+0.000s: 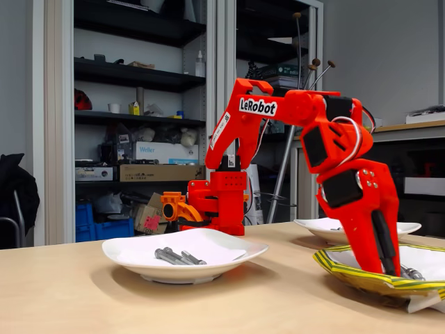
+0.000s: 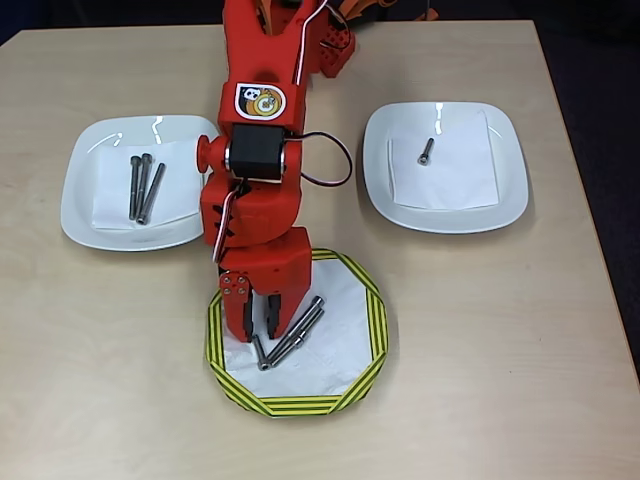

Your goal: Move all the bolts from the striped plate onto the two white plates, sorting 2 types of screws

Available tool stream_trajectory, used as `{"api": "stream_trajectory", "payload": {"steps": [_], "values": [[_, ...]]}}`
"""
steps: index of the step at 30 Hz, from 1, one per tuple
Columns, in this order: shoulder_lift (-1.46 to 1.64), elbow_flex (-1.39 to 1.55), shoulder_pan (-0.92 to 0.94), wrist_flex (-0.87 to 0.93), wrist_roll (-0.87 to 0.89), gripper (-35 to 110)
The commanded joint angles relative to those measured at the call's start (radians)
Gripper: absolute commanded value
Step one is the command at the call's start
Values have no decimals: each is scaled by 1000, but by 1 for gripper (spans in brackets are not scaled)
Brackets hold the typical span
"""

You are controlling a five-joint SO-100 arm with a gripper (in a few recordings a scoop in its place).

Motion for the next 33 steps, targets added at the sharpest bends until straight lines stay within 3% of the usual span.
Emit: {"api": "stream_trajectory", "payload": {"steps": [1, 13, 20, 26, 33], "values": [[-26, -72, 6, -2, -6, 7], [-147, -244, 3, 40, -11, 0], [-160, -426, -8, 262, 18, 0], [-149, -673, -54, 577, 152, 0], [41, -580, -195, 724, 431, 0]]}}
